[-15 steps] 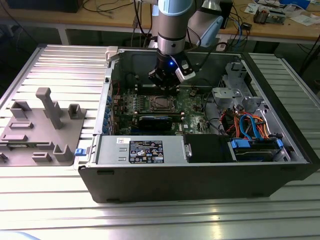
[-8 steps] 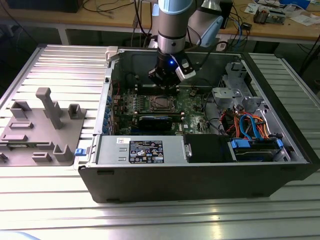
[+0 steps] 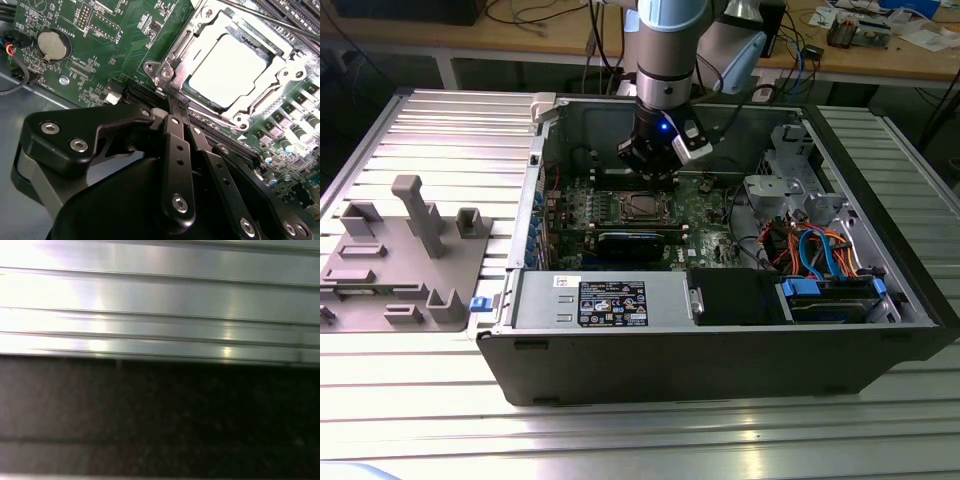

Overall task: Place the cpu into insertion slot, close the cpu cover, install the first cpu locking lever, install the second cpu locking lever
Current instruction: 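Install the first cpu locking lever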

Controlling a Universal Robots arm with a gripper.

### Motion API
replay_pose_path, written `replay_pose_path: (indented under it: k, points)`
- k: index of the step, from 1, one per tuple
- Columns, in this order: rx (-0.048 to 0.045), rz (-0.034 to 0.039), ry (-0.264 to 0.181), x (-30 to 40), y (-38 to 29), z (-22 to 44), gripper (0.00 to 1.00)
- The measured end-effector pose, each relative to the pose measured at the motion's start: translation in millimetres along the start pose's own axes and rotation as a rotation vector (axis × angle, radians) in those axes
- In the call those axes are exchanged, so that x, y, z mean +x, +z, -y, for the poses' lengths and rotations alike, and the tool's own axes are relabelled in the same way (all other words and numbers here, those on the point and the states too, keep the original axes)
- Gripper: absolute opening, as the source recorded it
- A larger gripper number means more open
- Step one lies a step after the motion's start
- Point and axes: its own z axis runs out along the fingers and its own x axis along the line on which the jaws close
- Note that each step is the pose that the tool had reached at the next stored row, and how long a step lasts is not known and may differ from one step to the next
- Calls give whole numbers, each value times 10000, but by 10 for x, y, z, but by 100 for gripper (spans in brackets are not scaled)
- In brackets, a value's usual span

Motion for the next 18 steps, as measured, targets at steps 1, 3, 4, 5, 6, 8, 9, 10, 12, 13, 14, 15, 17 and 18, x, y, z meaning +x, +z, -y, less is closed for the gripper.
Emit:
replay_pose_path:
  k: [1, 3, 4, 5, 6, 8, 9, 10, 12, 13, 14, 15, 17, 18]
  points:
    - [0, 1, 1, 0, 0, 0, 11]
    - [-4, 2, -1, -1, -1, 0, 11]
    - [-4, 3, 0, -1, -4, -1, 11]
    - [-2, 2, -1, -1, -13, -1, 11]
    - [-3, 2, -1, -2, -18, -1, 11]
    - [-5, 3, -1, -2, -19, -2, 11]
    - [-5, 3, -1, -1, -19, -1, 11]
    - [5, 0, -1, -3, -11, 0, 11]
    - [29, -3, -1, -4, 4, 3, 11]
    - [42, -6, -1, -4, 11, 4, 11]
    - [46, -7, -1, -5, 17, 5, 11]
    - [48, -6, -1, -5, 24, 5, 11]
    - [38, -1, -2, -6, 23, 4, 11]
    - [19, 15, -2, -9, 15, 0, 11]
